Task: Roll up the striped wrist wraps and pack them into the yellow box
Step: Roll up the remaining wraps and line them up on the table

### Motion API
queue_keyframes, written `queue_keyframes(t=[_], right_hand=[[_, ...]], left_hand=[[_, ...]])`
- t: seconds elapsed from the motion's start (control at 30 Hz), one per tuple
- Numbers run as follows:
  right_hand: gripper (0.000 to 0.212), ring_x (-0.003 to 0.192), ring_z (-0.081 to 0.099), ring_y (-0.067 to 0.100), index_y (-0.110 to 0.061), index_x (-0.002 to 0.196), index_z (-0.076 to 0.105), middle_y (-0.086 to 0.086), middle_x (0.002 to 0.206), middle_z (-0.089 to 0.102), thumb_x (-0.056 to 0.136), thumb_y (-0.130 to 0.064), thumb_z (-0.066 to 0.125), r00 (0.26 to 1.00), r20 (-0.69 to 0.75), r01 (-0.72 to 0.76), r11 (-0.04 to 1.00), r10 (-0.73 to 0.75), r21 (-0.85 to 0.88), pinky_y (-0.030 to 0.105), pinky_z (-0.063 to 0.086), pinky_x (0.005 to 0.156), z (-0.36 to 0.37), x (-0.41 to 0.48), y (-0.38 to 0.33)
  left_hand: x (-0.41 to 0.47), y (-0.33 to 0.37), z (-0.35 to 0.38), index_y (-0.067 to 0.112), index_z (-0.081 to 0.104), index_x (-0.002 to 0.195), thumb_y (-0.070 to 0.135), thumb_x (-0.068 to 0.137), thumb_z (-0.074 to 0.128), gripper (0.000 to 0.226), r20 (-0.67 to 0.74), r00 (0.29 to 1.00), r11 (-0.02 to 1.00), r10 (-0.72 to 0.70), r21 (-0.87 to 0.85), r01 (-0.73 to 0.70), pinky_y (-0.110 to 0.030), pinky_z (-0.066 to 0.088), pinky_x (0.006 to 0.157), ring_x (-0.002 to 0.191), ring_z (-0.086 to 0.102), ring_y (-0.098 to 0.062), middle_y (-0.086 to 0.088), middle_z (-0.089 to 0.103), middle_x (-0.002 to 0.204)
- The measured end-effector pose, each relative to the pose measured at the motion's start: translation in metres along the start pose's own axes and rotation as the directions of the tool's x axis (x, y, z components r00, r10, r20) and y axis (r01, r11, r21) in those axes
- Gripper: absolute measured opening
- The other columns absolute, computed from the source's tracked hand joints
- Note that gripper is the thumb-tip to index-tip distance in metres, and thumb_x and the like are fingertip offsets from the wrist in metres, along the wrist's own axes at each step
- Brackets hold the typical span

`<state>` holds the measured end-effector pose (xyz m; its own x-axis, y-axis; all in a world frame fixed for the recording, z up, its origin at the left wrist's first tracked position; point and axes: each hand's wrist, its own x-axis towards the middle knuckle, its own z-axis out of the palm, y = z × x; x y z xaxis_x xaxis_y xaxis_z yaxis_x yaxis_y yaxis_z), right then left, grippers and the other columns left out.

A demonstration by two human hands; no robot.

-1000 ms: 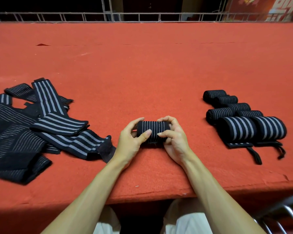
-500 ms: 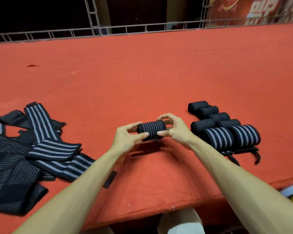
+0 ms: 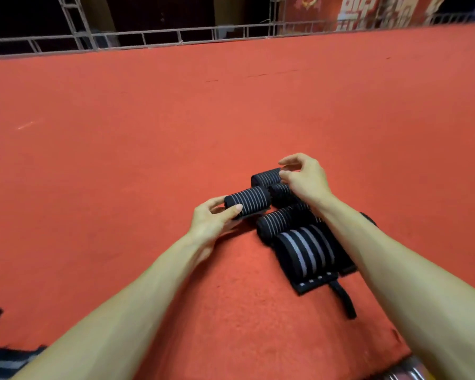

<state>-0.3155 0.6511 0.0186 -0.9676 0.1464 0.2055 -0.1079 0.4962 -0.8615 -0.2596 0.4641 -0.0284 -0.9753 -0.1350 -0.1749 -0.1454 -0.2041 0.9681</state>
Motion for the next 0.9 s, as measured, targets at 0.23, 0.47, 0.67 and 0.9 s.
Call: queue_keyframes(t=[0.23,0.47,0.67,0.9], right_hand=[[0.023,0.095,0.058,0.008,-0.018,0.107,0.067,-0.005,0.101,0.066,0.087,-0.01,0.062,0.998,0.056,0.026,0.991,-0.019,-0.133,0.016,0.037,0.082,0.006,0.0,0.011],[0.019,0.095,0.059,0.013,-0.014,0.107,0.067,0.003,0.108,0.068,0.088,-0.013,0.062,0.987,0.132,0.122,0.958,-0.09,-0.26,0.018,0.039,0.081,0.018,-0.021,-0.003],[0.017,0.094,0.057,0.017,-0.014,0.104,0.069,0.006,0.105,0.067,0.088,-0.015,0.062,0.953,0.229,0.254,0.933,-0.198,-0.253,0.022,0.037,0.084,0.052,-0.075,-0.045],[0.018,0.088,0.054,0.009,-0.016,0.107,0.068,-0.001,0.098,0.067,0.09,-0.019,0.063,0.766,0.595,0.408,0.9,-0.244,-0.156,0.02,0.039,0.081,0.125,-0.174,-0.103]], left_hand=[[0.018,-0.021,0.012,0.021,0.073,0.103,0.023,0.074,0.084,0.032,0.03,0.991,0.886,0.128,0.446,-0.128,-0.025,0.053,0.053,0.06,0.064,-0.011,-0.003,0.072,0.079],[0.005,-0.009,-0.004,0.018,0.057,0.13,0.036,0.092,0.062,0.042,0.131,0.988,0.776,0.079,0.615,-0.143,-0.04,0.055,0.081,0.092,0.068,-0.026,-0.001,0.064,0.1],[-0.066,0.027,-0.087,0.019,0.065,0.119,0.016,0.094,0.059,0.026,0.116,0.982,0.674,0.149,0.714,-0.187,-0.025,0.047,0.088,0.091,0.059,-0.013,0.001,0.066,0.112],[-0.178,0.055,-0.222,0.035,0.065,0.091,0.008,0.09,0.061,0.028,-0.011,0.965,0.613,0.262,0.775,-0.158,-0.032,0.049,0.095,0.097,0.066,-0.014,0.003,0.072,0.097]])
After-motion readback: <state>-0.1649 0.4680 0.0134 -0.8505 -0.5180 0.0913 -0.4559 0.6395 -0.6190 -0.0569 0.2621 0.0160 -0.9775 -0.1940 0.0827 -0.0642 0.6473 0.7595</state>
